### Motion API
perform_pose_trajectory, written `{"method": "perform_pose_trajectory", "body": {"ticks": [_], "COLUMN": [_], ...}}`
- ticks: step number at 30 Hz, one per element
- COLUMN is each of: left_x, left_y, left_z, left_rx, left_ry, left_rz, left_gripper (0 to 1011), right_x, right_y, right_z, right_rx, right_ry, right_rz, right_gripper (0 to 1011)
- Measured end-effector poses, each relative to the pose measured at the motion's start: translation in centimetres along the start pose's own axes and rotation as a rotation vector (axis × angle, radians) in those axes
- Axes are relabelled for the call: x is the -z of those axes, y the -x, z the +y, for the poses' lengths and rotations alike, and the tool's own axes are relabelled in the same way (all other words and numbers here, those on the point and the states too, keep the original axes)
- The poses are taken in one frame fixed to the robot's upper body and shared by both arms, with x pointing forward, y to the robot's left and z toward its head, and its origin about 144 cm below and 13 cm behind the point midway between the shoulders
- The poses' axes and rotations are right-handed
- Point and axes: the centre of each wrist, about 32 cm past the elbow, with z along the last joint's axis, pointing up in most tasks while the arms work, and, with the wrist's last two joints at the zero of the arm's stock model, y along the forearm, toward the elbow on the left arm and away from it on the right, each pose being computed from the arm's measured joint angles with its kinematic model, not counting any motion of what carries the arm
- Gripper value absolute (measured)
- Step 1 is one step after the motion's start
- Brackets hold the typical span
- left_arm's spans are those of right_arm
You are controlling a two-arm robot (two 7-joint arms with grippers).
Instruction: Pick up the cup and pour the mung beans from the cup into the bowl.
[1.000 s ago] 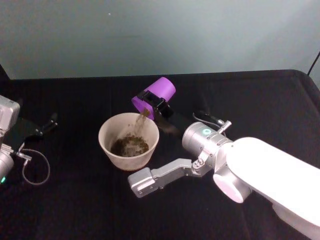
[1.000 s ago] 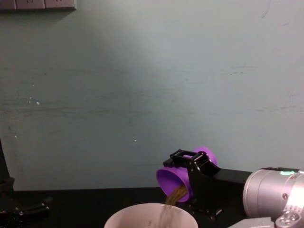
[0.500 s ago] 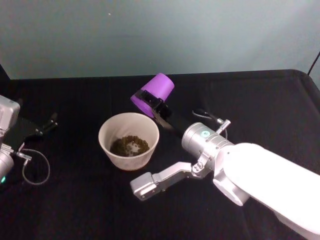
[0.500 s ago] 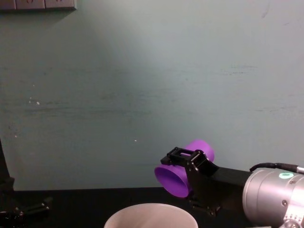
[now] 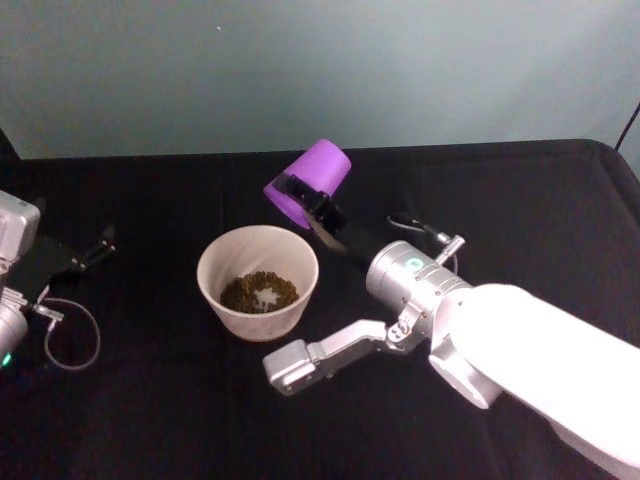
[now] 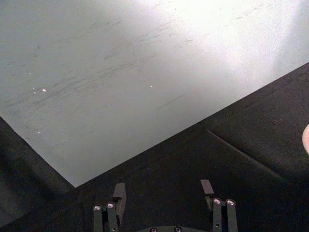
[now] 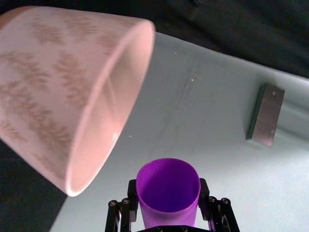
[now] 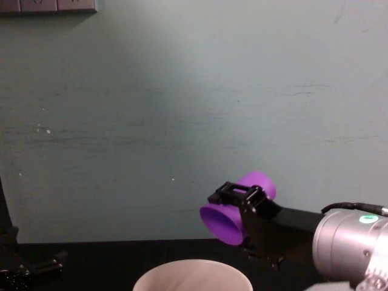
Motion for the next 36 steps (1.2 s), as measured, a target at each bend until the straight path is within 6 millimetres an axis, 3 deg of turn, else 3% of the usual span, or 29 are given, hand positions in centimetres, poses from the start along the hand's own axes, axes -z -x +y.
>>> {"method": "perform_pose_trajectory", "body": {"ticks": [6,10,17,25,31,36], "left_x": [0.0,0.0,0.0,0.0,0.0,0.0], "left_y": [0.0,0.0,0.0,0.0,0.0,0.0], "left_z": [0.0,0.0,0.0,0.0,0.0,0.0], "left_rx": [0.0,0.0,0.0,0.0,0.0,0.0], "left_ry": [0.0,0.0,0.0,0.0,0.0,0.0], "left_rz": [0.0,0.0,0.0,0.0,0.0,0.0], "left_gripper": [1000,1000,1000,1000,1000,1000], "right_x": [1.0,2.6,5.8,8.2,8.7,8.5], "right_y": [-0.4,-0.7,-0.3,2.3,4.2,5.0], "right_z": [-0.3,-0.8,-1.3,-1.3,-1.3,-1.4], "right_rx": [0.002,0.015,-0.012,-0.028,-0.079,-0.109], "right_ry": [0.003,0.017,0.038,-0.028,-0.108,-0.127], "right_rz": [0.167,0.396,0.94,1.525,1.755,1.811], "right_gripper": [732,732,732,733,733,732]}}
